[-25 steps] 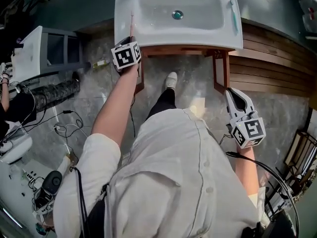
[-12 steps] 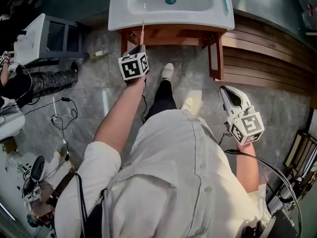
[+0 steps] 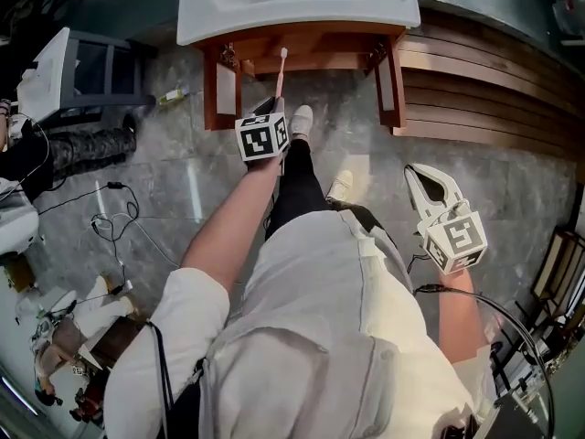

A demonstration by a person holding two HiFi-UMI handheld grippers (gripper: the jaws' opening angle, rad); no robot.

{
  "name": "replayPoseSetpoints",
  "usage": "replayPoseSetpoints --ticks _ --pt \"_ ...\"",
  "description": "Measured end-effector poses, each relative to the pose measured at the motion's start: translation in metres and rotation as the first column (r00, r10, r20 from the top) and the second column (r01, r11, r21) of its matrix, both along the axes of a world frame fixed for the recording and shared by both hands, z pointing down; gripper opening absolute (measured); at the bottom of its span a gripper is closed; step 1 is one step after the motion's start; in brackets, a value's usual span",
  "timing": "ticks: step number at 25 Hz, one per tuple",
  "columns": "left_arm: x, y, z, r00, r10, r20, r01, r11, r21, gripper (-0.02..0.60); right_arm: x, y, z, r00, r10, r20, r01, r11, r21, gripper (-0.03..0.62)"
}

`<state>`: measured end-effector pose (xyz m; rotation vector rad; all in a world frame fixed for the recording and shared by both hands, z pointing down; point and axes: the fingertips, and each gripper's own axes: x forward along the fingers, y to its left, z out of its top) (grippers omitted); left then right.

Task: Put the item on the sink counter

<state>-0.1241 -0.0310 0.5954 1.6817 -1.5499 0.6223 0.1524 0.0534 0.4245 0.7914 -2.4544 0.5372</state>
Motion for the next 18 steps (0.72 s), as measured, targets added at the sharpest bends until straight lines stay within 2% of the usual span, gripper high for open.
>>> replayPoseSetpoints --ticks 9,18 --pt "0.041 -0.032 0.067 0.999 0.004 -0.04 -0.005 1.0 -0.025 0.049 0.007 0.009 0.054 0.998 -0.054 -0.032 0.052 0.997 -0.049 0.006" --pt "0.061 -0.103 0.14 0.997 -0.002 -0.083 0.0 1.0 -0.02 0.049 -0.004 -0.008 0.105 1.0 0.011 0.009 -0.01 0.997 -0.07 0.006"
